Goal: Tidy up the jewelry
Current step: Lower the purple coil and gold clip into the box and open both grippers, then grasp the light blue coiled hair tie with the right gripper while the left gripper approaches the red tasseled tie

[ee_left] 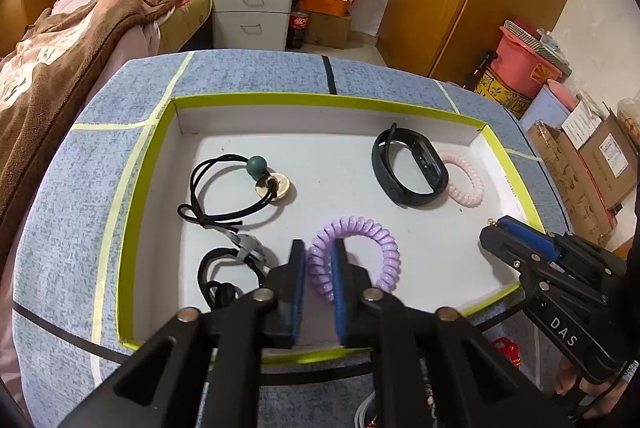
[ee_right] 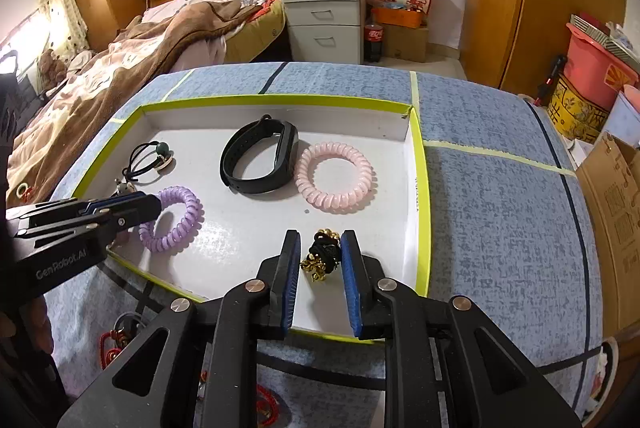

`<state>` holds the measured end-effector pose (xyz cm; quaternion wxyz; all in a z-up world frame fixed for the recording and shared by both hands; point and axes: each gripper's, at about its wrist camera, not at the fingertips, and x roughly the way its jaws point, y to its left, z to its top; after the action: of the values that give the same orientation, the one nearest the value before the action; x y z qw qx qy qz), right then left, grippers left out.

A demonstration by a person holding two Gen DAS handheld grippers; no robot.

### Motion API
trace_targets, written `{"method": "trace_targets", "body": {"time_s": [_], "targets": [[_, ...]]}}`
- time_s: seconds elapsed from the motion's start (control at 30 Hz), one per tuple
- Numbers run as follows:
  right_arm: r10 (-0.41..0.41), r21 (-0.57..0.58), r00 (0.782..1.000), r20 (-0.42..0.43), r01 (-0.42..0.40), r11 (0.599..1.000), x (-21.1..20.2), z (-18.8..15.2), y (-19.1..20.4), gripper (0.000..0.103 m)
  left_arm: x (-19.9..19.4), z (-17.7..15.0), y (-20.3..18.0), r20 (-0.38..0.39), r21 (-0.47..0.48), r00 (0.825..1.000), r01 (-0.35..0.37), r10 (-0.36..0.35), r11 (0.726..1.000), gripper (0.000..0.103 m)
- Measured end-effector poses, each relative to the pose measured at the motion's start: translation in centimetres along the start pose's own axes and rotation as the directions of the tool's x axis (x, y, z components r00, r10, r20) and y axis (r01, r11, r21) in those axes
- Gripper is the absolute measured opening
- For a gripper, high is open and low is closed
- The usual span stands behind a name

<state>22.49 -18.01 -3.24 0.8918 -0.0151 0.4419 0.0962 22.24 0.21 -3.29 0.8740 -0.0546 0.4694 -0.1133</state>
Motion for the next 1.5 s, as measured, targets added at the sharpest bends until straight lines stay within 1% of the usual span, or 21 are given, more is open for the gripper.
{"method": "trace_targets", "body": {"time_s": [0.03, 0.17, 0.2, 0.23, 0.3, 0.37, 0.5, 0.57, 0.6, 0.7, 0.77, 0.83, 0.9, 1.0, 1.1, 1.23, 1.5], "targets": [[-0.003, 0.001, 1.000, -0.001, 0.003, 1.000, 0.0, 0.0, 0.0, 0.022, -0.1, 0.0, 0.1, 0.000, 0.002, 1.000, 0.008, -0.008, 1.000, 0.023], [-0.003, 0.011, 1.000, 0.001, 0.003, 1.000, -0.1, -0.1, -0.3, 0.024, -0.2, -0.1, 0.2, -0.001, -0.006, 1.000, 0.007, -0.007, 1.000, 0.025], [-0.003, 0.013, 1.000, 0.003, 0.003, 1.000, -0.1, -0.1, -0.3, 0.030, -0.2, -0.1, 0.3, 0.000, -0.009, 1.000, 0.006, -0.006, 1.000, 0.028], [0.000, 0.015, 1.000, 0.004, 0.000, 1.000, -0.2, -0.1, -0.4, 0.039, -0.4, -0.2, 0.3, 0.002, -0.011, 1.000, 0.008, -0.008, 1.000, 0.031], [0.008, 0.019, 1.000, 0.016, -0.008, 1.000, -0.5, -0.1, -0.5, 0.042, -0.7, -0.3, 0.4, 0.013, -0.009, 1.000, 0.021, -0.021, 1.000, 0.034], [0.014, 0.022, 1.000, 0.024, -0.015, 1.000, -0.7, 0.0, -0.4, 0.042, -1.2, -0.3, 0.4, 0.025, -0.012, 0.999, 0.032, -0.032, 0.999, 0.036], [0.022, 0.023, 0.999, 0.039, -0.023, 0.999, -1.3, -0.2, -0.2, 0.042, -2.4, -0.5, 0.3, 0.056, -0.019, 0.998, 0.031, -0.030, 0.999, 0.041], [0.026, 0.020, 0.998, 0.049, -0.027, 0.999, -1.8, -0.3, -0.2, 0.042, -3.0, -0.7, 0.3, 0.067, -0.019, 0.997, 0.048, -0.046, 0.999, 0.044], [0.029, 0.021, 0.998, 0.053, -0.030, 0.999, -2.0, -0.4, -0.2, 0.042, -3.4, -0.8, 0.3, 0.069, -0.016, 0.997, 0.046, -0.045, 0.999, 0.045], [0.030, 0.030, 0.997, 0.070, -0.032, 0.999, -3.0, -0.7, -0.2, 0.042, -4.6, -1.5, 0.1, 0.100, -0.001, 0.995, 0.016, -0.016, 1.000, 0.046], [0.035, 0.041, 0.996, 0.082, -0.038, 0.998, -3.7, -1.1, -0.3, 0.042, -5.3, -2.0, 0.5, 0.107, -0.018, 0.994, 0.039, -0.037, 0.999, 0.046], [0.038, 0.043, 0.995, 0.089, -0.042, 0.998, -4.3, -1.5, -0.3, 0.042, -6.0, -2.4, 0.7, 0.118, -0.027, 0.993, 0.022, -0.019, 0.999, 0.049], [0.039, 0.036, 0.995, 0.096, -0.043, 0.998, -5.0, -2.0, -0.1, 0.042, -6.7, -3.1, 0.6, 0.134, -0.022, 0.991, 0.002, 0.001, 1.000, 0.049], [0.046, 0.034, 0.993, 0.105, -0.050, 0.998, -5.8, -2.7, 0.1, 0.042, -7.5, -3.9, 1.0, 0.137, -0.046, 0.990, 0.036, -0.030, 0.998, 0.049], [0.045, 0.035, 0.993, 0.111, -0.050, 0.998, -6.4, -3.3, 0.2, 0.042, -8.4, -4.8, 0.9, 0.150, -0.037, 0.989, 0.026, -0.020, 0.999, 0.049], [0.048, 0.043, 0.992, 0.116, -0.053, 0.998, -7.1, -4.4, 0.2, 0.042, -9.3, -6.0, 1.2, 0.156, -0.039, 0.987, 0.030, -0.024, 0.999, 0.050], [0.052, 0.042, 0.994, 0.094, -0.056, 0.998, -7.7, -7.0, 0.3, 0.042, -10.4, -8.5, 1.8, 0.164, -0.045, 0.986, 0.028, -0.020, 0.999, 0.050]]}}
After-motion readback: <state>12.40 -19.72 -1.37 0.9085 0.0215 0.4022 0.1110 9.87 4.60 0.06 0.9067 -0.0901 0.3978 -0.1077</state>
